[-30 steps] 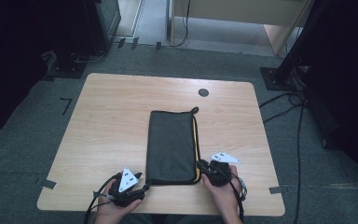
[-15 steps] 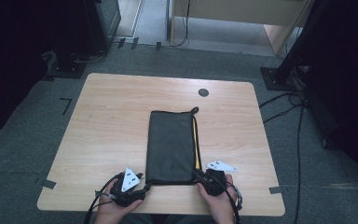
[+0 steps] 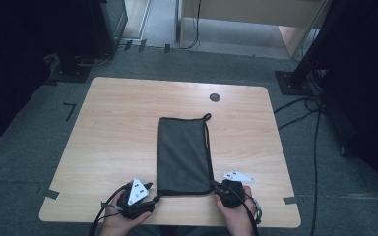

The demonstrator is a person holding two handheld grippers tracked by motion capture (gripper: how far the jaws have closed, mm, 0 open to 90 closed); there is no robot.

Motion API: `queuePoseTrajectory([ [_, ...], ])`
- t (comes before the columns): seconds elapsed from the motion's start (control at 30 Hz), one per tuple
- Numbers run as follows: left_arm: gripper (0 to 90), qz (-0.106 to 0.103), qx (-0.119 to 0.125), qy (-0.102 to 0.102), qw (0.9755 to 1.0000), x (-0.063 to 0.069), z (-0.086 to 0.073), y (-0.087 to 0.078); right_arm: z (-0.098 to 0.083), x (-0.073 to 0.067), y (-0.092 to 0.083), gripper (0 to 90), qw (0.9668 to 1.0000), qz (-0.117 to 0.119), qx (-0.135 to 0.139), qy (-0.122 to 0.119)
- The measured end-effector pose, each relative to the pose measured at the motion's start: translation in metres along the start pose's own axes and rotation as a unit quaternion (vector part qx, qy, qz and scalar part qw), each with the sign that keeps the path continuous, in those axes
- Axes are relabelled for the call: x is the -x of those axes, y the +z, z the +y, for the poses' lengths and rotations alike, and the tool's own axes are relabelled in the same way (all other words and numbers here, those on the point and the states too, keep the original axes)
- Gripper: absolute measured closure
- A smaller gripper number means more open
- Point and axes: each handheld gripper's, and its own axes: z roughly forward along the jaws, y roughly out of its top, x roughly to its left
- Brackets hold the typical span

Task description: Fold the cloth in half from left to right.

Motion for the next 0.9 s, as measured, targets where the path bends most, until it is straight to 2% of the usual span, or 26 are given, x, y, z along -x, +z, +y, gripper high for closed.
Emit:
queuePoseTrajectory([
  [0.1,57.4,-0.002,0.003,0.009,0.9999,0.002,0.0,-0.002,0.002,-0.001,-0.003,86.5,0.9999,-0.008,0.004,-0.008],
  [0.17,65.2,-0.002,0.003,0.025,0.9997,0.004,0.0,-0.002,0.003,-0.002,-0.005,87.1,0.9999,-0.008,0.014,-0.006],
  [0.23,71.4,0.001,-0.006,0.043,0.9991,0.008,0.0,0.0,0.003,-0.001,-0.005,87.6,0.9998,-0.01,0.012,-0.007],
  [0.3,80.4,0.014,-0.021,0.064,0.9976,0.011,0.0,0.002,0.002,0.0,-0.003,87.7,0.9999,-0.011,0.004,-0.006],
  [0.37,86.8,0.017,-0.03,0.078,0.9964,0.013,0.0,0.002,0.001,0.001,-0.002,88.0,0.9999,-0.012,0.001,-0.006],
  [0.53,90.0,0.011,-0.044,0.084,0.9955,0.01,0.001,-0.001,-0.001,-0.001,-0.004,89.0,0.9999,-0.008,-0.007,-0.002],
  [0.6,90.0,-0.004,-0.049,0.083,0.9953,0.005,0.0,-0.004,-0.004,-0.001,-0.007,89.0,0.9999,0.001,-0.01,0.003],
  [0.63,90.0,-0.025,-0.051,0.08,0.9952,0.001,0.0,-0.005,-0.007,-0.003,-0.008,88.8,0.9999,0.004,-0.011,0.001],
  [0.67,88.8,-0.044,-0.051,0.086,0.994,-0.002,-0.001,-0.007,-0.009,-0.004,-0.009,88.5,0.9999,0.004,-0.011,-0.001],
  [0.7,83.3,-0.059,-0.049,0.089,0.9931,-0.004,-0.002,-0.009,-0.011,-0.005,-0.011,86.1,0.9999,0.001,-0.009,-0.006],
  [0.73,74.3,-0.074,-0.041,0.084,0.9929,-0.008,-0.004,-0.011,-0.012,-0.006,-0.012,80.3,0.9999,-0.002,-0.007,-0.008],
  [0.77,66.1,-0.091,-0.026,0.064,0.9934,-0.013,-0.004,-0.013,-0.013,-0.005,-0.013,77.4,0.9999,-0.001,-0.003,-0.011],
  [0.8,60.0,-0.105,-0.007,0.036,0.9938,-0.018,-0.002,-0.016,-0.013,-0.004,-0.015,75.1,0.9999,0.005,-0.002,-0.009],
  [0.83,54.2,-0.116,0.015,0.004,0.9931,-0.025,-0.001,-0.019,-0.012,-0.002,-0.018,73.4,0.9999,0.007,0.002,-0.009],
  [0.87,49.1,-0.118,0.032,-0.029,0.992,-0.03,0.001,-0.021,-0.009,0.0,-0.021,72.4,0.9999,0.004,0.009,-0.01],
  [0.9,45.5,-0.107,0.045,-0.055,0.9917,-0.034,0.003,-0.02,-0.005,0.002,-0.023,72.1,0.9997,-0.001,0.022,-0.006],
])
